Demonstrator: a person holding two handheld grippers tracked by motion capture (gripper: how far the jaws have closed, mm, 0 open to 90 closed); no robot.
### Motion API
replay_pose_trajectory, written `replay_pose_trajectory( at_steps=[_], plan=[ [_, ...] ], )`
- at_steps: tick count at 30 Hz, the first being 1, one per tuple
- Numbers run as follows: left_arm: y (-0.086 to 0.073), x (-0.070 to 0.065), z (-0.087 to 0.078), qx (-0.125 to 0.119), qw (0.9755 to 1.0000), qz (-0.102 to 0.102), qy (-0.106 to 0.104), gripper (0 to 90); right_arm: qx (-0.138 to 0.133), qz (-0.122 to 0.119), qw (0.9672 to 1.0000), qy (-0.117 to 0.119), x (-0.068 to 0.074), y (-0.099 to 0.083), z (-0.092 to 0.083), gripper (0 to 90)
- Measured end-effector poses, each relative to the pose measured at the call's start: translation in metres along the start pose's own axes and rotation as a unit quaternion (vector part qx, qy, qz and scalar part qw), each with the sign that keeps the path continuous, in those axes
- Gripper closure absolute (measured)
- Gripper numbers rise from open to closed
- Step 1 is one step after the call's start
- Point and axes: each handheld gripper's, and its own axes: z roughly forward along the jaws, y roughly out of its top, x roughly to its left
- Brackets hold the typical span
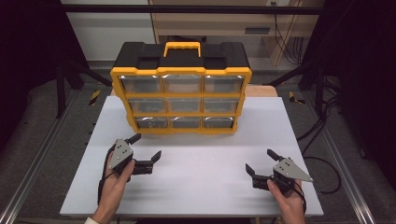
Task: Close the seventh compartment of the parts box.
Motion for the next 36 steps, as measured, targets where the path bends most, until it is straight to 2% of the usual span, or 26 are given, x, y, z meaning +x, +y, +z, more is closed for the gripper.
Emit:
replay_pose_trajectory(
  at_steps=[11, 17, 23, 30, 36],
  plan=[
    [0.003, 0.01, -0.019, -0.014, 0.9998, 0.001, 0.015, 2.9, -0.002, 0.0, 1.0, -0.004, -0.003, 0.0, -0.003, 5.3],
    [0.002, 0.014, -0.026, -0.021, 0.9995, -0.005, 0.021, 2.9, -0.001, 0.002, 1.0, -0.001, -0.004, 0.0, -0.004, 4.9],
    [0.001, 0.015, -0.032, -0.021, 0.9995, -0.003, 0.025, 2.8, 0.001, -0.012, 0.9999, -0.007, -0.003, 0.0, -0.004, 5.0],
    [-0.001, 0.018, -0.04, -0.019, 0.9994, 0.001, 0.028, 2.7, 0.0, -0.009, 0.9999, -0.008, -0.004, 0.0, -0.005, 4.6],
    [-0.005, 0.022, -0.046, -0.02, 0.9992, -0.004, 0.035, 2.7, -0.003, -0.009, 0.9999, -0.01, -0.007, 0.0, -0.007, 5.2]
  ],
)
